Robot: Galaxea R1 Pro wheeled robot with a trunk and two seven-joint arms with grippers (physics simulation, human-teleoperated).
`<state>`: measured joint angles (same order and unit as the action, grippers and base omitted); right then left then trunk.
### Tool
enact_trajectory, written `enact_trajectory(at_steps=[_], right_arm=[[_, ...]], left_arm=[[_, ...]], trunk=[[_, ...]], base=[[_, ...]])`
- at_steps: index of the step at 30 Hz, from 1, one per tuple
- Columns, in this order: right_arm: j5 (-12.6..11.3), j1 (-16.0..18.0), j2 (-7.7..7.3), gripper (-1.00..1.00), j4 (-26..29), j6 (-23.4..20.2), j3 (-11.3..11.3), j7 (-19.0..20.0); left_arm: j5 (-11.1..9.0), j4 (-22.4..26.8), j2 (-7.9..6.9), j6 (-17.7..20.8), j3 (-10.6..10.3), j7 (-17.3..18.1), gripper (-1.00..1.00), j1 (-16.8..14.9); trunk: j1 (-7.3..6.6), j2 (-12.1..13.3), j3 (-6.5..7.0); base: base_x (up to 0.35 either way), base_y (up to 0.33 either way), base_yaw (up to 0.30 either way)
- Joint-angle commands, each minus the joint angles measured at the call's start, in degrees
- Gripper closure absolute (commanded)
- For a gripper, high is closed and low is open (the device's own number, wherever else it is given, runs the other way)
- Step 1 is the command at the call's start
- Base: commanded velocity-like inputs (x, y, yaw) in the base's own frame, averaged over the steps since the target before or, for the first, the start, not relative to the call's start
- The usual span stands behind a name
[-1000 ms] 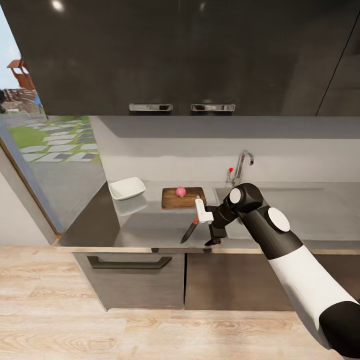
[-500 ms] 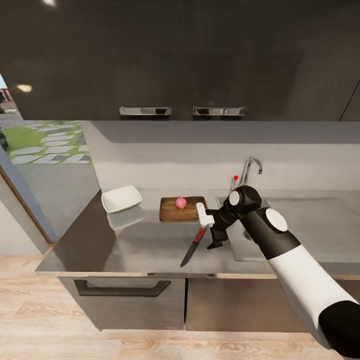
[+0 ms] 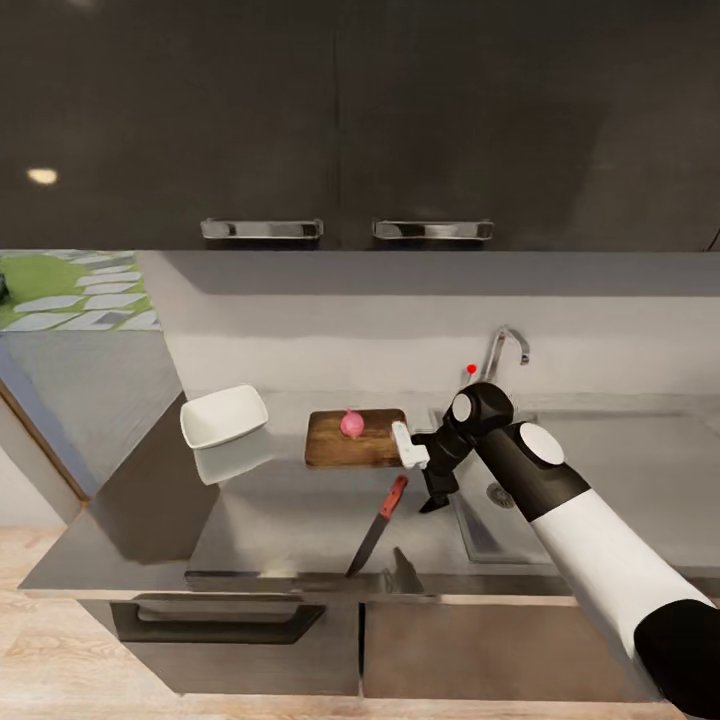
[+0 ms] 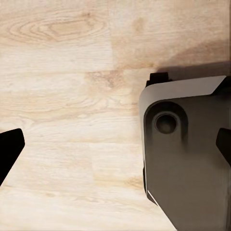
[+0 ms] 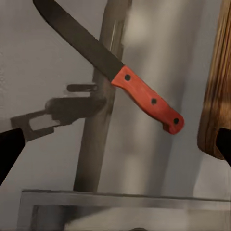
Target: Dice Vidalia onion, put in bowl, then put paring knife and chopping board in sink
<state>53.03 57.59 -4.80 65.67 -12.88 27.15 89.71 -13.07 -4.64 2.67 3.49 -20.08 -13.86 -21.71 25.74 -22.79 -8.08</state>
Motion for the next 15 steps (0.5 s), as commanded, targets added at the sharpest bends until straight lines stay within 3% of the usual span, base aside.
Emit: enact_trajectory(at_steps=[1,7,11,15], right_arm=[[0.14,0.06,-0.05,-1.0,-0.44,-0.43,0.75,0.2],[0.14,0.06,0.65,-1.0,-2.58,0.0,2.49,0.0],[0.03,0.06,3.02,-1.0,-4.76,2.98,2.96,0.29],[-1.63,0.06,3.94,-1.0,-5.08,4.11,3.45,0.29]], left_arm=[[-0.47,-0.11,0.05,0.06,-0.49,-0.11,-1.0,-0.08],[-0.47,-0.11,0.0,0.07,-0.49,-0.11,-1.0,-0.08],[-0.47,-0.11,0.04,0.03,-0.49,-0.04,-1.0,-0.08],[-0.47,-0.11,0.05,0.02,-0.49,0.0,-1.0,-0.08]], trunk=[[0.04,-0.13,-0.12],[0.04,-0.13,-0.12],[0.04,-0.13,-0.12],[0.04,-0.13,-0.12]], base=[[0.051,-0.038,0.0],[0.019,-0.014,0.0],[0.002,-0.001,0.0],[0.0,0.0,0.0]])
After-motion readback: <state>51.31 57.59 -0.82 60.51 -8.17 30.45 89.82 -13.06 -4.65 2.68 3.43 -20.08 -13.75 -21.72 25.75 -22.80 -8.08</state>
